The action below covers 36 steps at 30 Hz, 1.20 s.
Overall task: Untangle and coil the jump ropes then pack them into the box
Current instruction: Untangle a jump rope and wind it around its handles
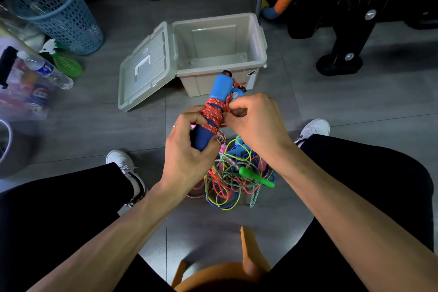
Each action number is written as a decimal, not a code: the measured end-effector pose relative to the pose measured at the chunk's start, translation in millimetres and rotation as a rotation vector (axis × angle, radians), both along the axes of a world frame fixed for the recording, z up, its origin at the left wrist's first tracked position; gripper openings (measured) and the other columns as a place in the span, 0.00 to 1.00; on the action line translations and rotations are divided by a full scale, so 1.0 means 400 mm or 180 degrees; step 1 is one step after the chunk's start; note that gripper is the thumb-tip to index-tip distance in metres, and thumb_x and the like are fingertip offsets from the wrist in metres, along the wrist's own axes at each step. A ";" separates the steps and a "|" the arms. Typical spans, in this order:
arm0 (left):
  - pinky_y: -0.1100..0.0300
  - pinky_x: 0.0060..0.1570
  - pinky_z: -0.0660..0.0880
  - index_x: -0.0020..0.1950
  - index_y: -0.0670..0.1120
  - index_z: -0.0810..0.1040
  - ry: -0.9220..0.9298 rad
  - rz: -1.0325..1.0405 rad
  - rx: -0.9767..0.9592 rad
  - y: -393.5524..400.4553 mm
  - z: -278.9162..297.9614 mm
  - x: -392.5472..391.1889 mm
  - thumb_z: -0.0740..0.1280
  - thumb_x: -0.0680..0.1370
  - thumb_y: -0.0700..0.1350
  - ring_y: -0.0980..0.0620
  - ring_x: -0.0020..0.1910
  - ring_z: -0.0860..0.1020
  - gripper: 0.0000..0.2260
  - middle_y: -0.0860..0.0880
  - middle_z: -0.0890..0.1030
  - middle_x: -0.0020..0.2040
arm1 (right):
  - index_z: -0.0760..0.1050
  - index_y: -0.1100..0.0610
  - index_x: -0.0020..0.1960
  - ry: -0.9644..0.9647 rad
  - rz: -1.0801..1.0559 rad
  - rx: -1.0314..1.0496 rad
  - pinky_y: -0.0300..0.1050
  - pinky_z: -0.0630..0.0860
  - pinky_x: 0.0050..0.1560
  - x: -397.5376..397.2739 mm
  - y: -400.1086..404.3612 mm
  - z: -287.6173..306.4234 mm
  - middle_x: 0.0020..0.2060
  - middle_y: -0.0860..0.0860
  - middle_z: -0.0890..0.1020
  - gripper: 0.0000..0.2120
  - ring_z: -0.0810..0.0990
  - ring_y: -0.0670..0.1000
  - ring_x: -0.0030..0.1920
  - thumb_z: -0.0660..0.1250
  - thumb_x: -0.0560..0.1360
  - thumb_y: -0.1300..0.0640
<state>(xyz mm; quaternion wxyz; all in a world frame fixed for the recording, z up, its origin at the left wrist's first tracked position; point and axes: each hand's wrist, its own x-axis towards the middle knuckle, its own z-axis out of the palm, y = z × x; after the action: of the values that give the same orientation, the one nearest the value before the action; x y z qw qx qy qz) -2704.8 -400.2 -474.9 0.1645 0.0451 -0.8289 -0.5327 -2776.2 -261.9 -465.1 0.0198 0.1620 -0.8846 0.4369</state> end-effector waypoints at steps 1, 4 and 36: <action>0.43 0.50 0.76 0.47 0.59 0.70 0.0007 0.0000 -0.0001 -0.001 -0.001 0.000 0.70 0.66 0.31 0.48 0.51 0.79 0.24 0.58 0.79 0.54 | 0.62 0.57 0.28 0.0051 -0.0018 0.0001 0.33 0.57 0.26 0.001 -0.001 -0.003 0.21 0.50 0.62 0.19 0.61 0.50 0.25 0.70 0.70 0.64; 0.43 0.50 0.76 0.47 0.58 0.69 0.0056 -0.0045 0.0063 -0.006 0.000 -0.001 0.69 0.66 0.31 0.47 0.51 0.79 0.23 0.57 0.79 0.54 | 0.61 0.54 0.29 0.0249 -0.0094 -0.0097 0.33 0.57 0.27 0.009 -0.013 -0.007 0.22 0.47 0.61 0.20 0.61 0.49 0.25 0.70 0.70 0.64; 0.43 0.52 0.76 0.53 0.56 0.69 0.0151 -0.0612 0.0090 -0.040 0.013 -0.038 0.67 0.68 0.35 0.46 0.52 0.79 0.20 0.60 0.78 0.55 | 0.63 0.58 0.44 0.0053 -0.0076 -0.0027 0.48 0.66 0.48 0.027 -0.024 -0.002 0.45 0.56 0.70 0.04 0.67 0.55 0.48 0.55 0.77 0.58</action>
<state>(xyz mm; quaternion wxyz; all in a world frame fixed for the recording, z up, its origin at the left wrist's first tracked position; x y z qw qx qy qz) -2719.8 -416.1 -469.8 0.1315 -0.0450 -0.8177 -0.5586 -2765.6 -271.3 -465.9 0.0331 0.1550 -0.8844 0.4390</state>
